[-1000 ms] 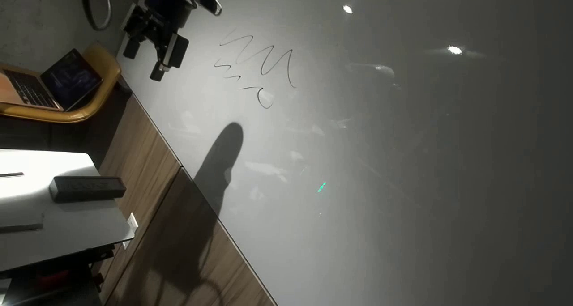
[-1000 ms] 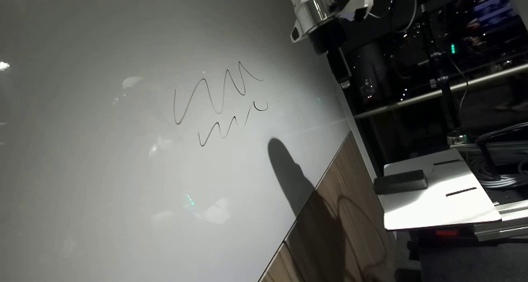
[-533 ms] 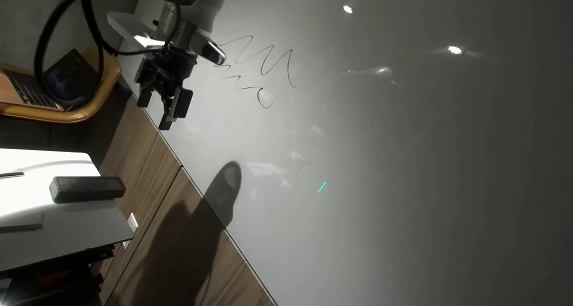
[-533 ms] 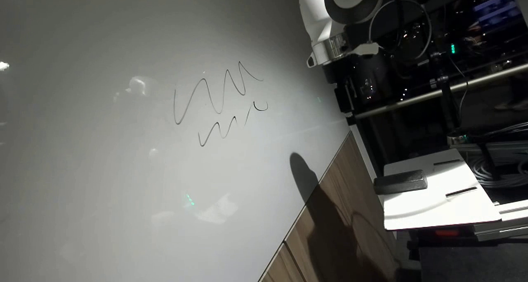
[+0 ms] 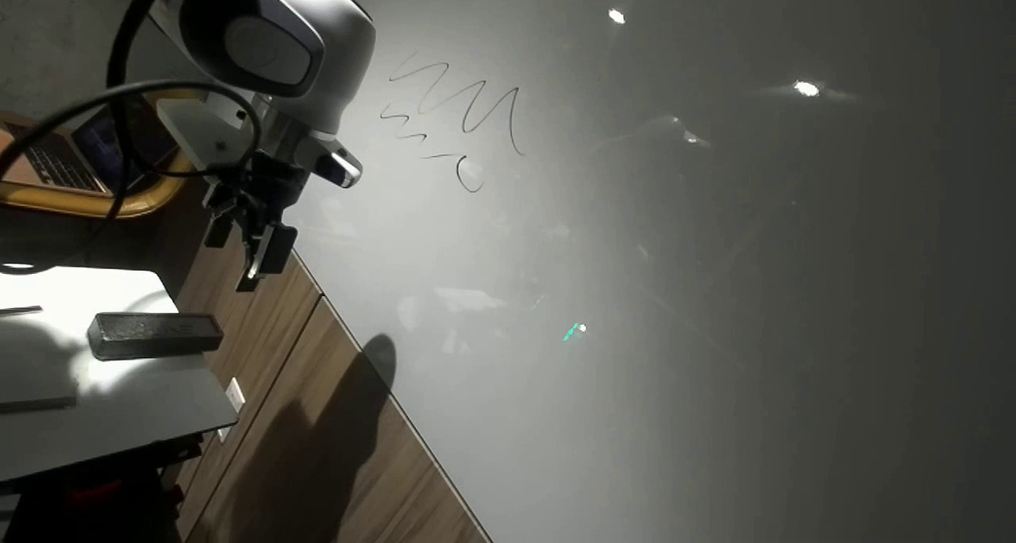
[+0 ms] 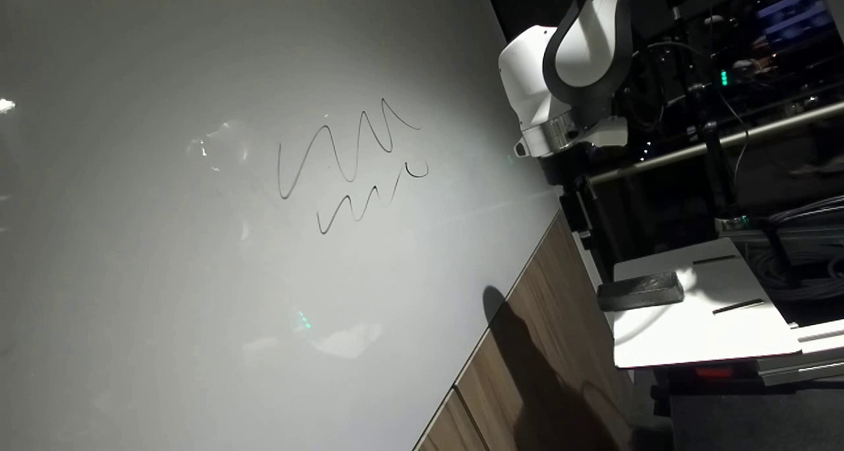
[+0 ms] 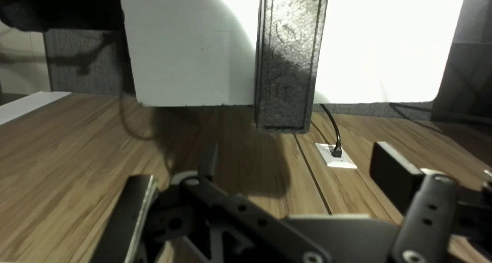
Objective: Use the eraser to clean the whiteboard.
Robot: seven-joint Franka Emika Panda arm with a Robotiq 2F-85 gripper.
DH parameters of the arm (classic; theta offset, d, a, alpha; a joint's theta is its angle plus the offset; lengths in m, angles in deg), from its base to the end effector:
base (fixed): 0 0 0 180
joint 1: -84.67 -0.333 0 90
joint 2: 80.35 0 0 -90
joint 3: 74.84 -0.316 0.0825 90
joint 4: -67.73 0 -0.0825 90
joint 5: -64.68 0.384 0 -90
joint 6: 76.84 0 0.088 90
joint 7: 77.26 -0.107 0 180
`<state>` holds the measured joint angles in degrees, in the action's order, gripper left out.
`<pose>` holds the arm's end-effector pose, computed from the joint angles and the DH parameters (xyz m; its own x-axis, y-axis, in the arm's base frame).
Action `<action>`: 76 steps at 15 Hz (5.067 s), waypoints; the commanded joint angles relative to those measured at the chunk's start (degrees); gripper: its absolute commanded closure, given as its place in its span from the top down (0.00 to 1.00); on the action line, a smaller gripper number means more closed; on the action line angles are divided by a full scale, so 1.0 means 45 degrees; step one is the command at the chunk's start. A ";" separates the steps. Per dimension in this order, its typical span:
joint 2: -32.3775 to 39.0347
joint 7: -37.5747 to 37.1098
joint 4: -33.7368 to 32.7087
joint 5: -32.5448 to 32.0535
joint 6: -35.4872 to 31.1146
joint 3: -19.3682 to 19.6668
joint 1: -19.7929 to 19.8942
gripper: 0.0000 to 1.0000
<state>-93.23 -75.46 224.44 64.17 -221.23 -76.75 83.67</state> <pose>0.3918 0.0194 0.2920 0.9960 0.0886 0.0092 0.0884 -0.9960 0.0130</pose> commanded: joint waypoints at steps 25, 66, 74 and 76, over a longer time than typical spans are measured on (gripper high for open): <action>0.2388 -0.1369 0.0240 -0.0960 -0.0523 0.0004 -0.0157 1.00; -0.2327 -0.3170 -0.3209 -0.3792 0.1394 -0.2211 -0.0256 0.27; -0.0011 -0.3977 -0.9654 -0.5402 0.1626 -0.3748 0.0099 0.27; 0.1215 -0.4399 -1.1163 -0.5917 0.1798 -0.4169 -0.0103 0.27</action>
<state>-96.85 -92.04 185.43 41.45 -215.66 -92.72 83.46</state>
